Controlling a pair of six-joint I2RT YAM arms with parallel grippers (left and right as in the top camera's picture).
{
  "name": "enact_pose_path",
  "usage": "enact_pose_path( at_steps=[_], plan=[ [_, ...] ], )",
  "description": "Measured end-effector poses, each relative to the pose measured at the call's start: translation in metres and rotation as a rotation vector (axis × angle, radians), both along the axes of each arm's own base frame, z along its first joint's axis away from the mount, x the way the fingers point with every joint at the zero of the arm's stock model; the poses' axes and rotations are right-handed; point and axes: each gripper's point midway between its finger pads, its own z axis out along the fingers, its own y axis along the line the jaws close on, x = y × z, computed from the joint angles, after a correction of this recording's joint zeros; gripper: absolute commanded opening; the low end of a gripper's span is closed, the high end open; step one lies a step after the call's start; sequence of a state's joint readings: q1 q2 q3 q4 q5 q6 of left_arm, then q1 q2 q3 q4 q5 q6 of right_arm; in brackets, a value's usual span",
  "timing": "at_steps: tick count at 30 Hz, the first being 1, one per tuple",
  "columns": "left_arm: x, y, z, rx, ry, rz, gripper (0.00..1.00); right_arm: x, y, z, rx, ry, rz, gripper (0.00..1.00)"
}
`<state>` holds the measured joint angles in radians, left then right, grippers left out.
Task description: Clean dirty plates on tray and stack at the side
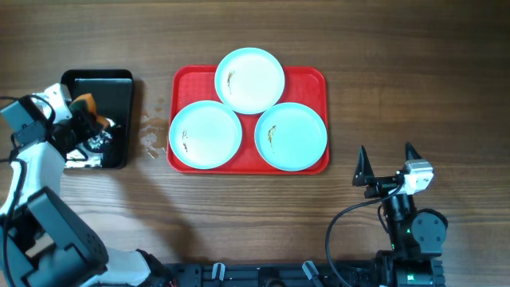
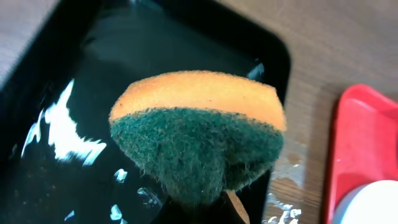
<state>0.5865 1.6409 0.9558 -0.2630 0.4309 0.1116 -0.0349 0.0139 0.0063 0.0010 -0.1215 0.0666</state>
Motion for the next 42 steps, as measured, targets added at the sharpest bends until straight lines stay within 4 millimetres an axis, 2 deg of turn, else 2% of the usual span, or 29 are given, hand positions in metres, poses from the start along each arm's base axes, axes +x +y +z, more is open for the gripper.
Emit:
enact_pose_path(
  at_steps=[1,7,9,19,22,26,28,31,34,36,37,39,40,42],
  plan=[
    [0.001,0.0,0.01,0.012,-0.021,-0.001,0.04,0.0,0.0,0.0,0.0,0.0,0.0,1.0],
    [-0.003,-0.005,0.111,0.152,-0.251,-0.006,0.04,0.0,0.0,0.0,0.0,0.0,0.0,1.0],
    [-0.006,-0.007,0.125,0.172,-0.283,-0.008,0.04,0.0,0.0,0.0,0.0,0.0,0.0,1.0],
    [-0.004,-0.005,0.105,0.138,-0.233,-0.007,0.04,0.0,0.0,0.0,0.0,0.0,0.0,1.0],
    [-0.003,-0.005,0.086,0.105,-0.183,-0.006,0.04,0.0,0.0,0.0,0.0,0.0,0.0,1.0],
    [-0.006,-0.006,0.049,0.039,-0.083,-0.001,0.04,0.0,0.0,0.0,0.0,0.0,0.0,1.0],
    [-0.007,-0.006,0.044,0.03,-0.068,0.0,0.04,0.0,0.0,0.0,0.0,0.0,0.0,1.0],
    [-0.007,-0.007,0.059,0.05,-0.104,0.001,0.04,0.0,0.0,0.0,0.0,0.0,0.0,1.0],
    [-0.004,-0.007,0.11,0.086,-0.247,0.03,0.04,0.0,0.0,0.0,0.0,0.0,0.0,1.0],
    [-0.009,-0.011,0.145,0.118,-0.33,0.042,0.04,0.0,0.0,0.0,0.0,0.0,0.0,1.0],
    [-0.012,-0.012,0.155,0.128,-0.348,0.051,0.04,0.0,0.0,0.0,0.0,0.0,0.0,1.0],
    [-0.015,-0.009,0.155,0.132,-0.331,0.08,0.04,0.0,0.0,0.0,0.0,0.0,0.0,1.0],
    [-0.016,-0.006,0.145,0.123,-0.295,0.098,0.04,0.0,0.0,0.0,0.0,0.0,0.0,1.0],
    [-0.016,0.001,0.111,0.089,-0.194,0.128,0.04,0.0,0.0,0.0,0.0,0.0,0.0,1.0]
  ],
)
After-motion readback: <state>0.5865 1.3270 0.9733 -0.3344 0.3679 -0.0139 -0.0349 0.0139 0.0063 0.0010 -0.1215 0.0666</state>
